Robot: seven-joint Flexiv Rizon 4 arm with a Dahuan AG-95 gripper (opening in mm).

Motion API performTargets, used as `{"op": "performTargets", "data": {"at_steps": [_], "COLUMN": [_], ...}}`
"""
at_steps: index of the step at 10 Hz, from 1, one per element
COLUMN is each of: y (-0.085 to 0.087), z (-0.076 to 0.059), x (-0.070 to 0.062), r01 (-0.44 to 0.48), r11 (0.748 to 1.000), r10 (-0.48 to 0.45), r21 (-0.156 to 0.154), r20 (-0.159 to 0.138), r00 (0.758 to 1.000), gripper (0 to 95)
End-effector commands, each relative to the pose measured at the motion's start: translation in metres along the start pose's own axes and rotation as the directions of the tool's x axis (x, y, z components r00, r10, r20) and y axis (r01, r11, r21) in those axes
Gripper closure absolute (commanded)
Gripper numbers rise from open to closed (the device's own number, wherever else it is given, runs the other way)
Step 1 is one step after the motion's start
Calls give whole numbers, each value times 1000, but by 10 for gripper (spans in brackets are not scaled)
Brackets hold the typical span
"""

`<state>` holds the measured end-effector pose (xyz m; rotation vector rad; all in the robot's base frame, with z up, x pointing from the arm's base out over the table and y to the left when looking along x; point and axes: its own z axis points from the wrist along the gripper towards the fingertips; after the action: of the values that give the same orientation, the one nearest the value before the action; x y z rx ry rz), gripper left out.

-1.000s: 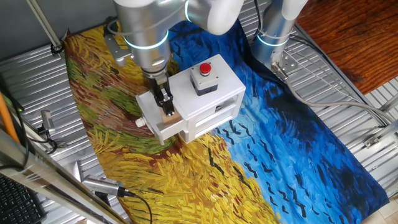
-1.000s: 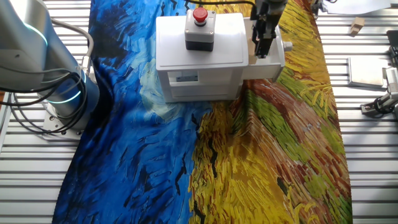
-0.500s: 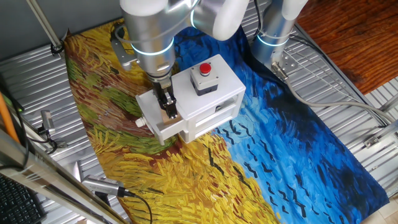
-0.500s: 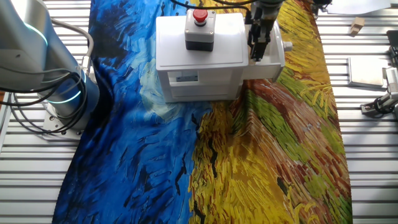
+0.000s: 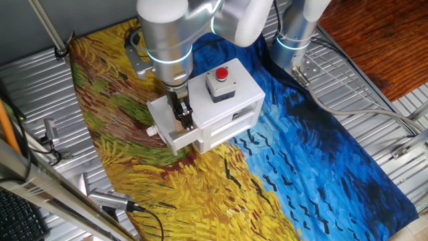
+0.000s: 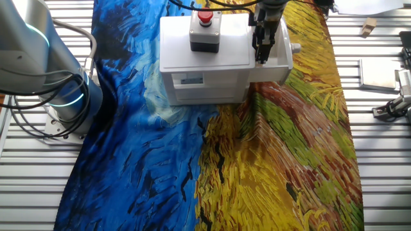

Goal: Take something out of a drawer

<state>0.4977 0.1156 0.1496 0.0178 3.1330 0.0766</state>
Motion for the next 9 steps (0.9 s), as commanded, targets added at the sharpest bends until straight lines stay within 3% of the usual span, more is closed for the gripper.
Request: {"op": "performTargets", "data": {"at_steps": [1, 2, 3, 4, 5, 9], "y": [0, 0, 0, 0, -1, 0], "z": [3, 6, 8, 8, 8, 4], "x": [1, 1, 1, 1, 1, -2], "r01": [2, 6, 11, 18, 35, 72], "r11": [1000, 1000, 1000, 1000, 999, 997], "r10": [-2, -6, -11, -18, -35, -72], "r21": [3, 1, 1, 3, 11, 17], "r20": [2, 5, 6, 6, 5, -7], "r00": [1000, 1000, 1000, 1000, 999, 997], "gripper": [190, 380, 760, 760, 950, 950]}}
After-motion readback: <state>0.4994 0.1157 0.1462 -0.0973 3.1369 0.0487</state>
